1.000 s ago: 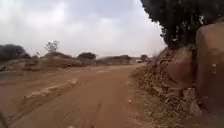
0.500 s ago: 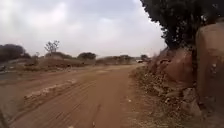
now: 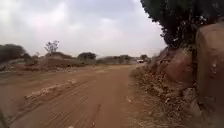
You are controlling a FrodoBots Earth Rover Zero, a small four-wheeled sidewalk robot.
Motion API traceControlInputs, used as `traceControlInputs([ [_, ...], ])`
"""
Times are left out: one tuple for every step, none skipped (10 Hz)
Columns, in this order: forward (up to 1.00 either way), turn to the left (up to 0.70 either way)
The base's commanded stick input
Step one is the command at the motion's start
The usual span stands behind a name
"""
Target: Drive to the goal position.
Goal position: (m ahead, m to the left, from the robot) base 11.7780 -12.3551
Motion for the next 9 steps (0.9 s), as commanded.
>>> traceControlInputs([
  [0.0, -0.5],
  [0.0, -0.5],
  [0.0, -0.5],
  [0.0, -0.5],
  [0.0, -0.5],
  [0.0, -0.5],
  [0.0, -0.5],
  [0.0, -0.5],
  [0.0, -0.5],
])
